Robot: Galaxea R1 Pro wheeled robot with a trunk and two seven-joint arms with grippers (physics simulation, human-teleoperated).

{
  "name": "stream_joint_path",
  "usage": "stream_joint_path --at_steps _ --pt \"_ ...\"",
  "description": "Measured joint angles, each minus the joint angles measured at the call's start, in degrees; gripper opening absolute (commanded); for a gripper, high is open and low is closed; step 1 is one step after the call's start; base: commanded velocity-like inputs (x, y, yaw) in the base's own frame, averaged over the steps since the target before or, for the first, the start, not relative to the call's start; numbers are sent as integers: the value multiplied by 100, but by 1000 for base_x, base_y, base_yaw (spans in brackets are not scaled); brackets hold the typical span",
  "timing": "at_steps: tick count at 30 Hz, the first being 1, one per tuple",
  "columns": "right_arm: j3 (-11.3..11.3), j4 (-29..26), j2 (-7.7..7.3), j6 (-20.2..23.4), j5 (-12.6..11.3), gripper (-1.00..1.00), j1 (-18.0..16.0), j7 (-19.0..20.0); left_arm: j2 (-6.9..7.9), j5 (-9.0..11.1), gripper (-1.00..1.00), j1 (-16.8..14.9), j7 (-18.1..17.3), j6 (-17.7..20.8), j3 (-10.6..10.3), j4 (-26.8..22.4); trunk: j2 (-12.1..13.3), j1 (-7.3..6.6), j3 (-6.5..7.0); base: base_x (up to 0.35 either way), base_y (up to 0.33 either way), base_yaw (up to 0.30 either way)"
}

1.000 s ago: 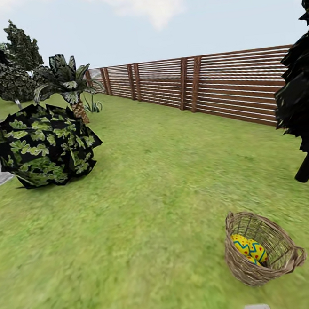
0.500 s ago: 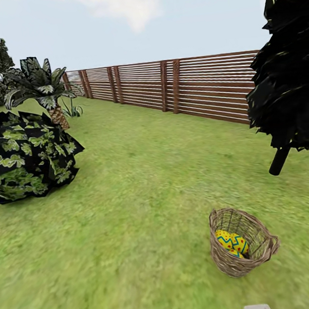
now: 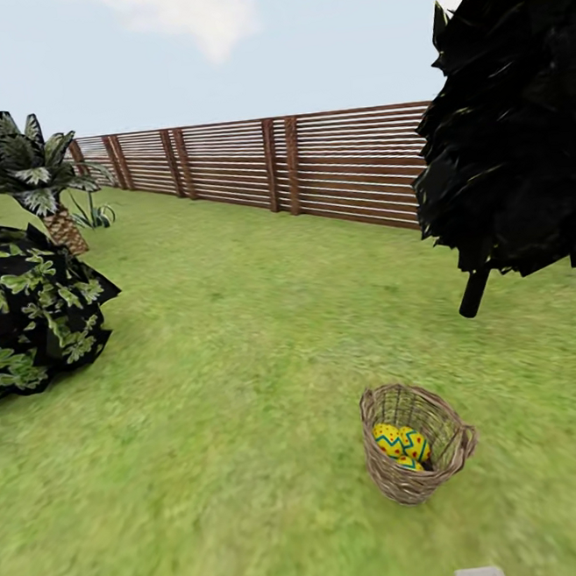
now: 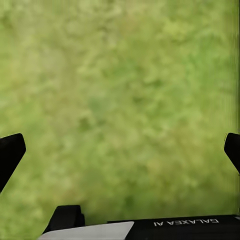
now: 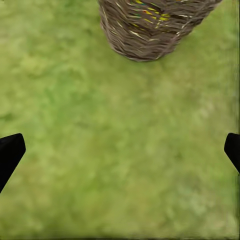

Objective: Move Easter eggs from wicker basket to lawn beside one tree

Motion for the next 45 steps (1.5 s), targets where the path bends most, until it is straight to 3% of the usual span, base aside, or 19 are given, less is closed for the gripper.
stream_joint_path --at_steps 23,45 --pt "0 5 0 0 4 100 0 -16 6 -6 100 0 -9 -35 2 60 923 -505 413 0 0 -252" --pt "-40 0 -40 1 -29 100 0 2 262 -46 100 0 25 -87 58 44 1806 -989 809 0 0 -252"
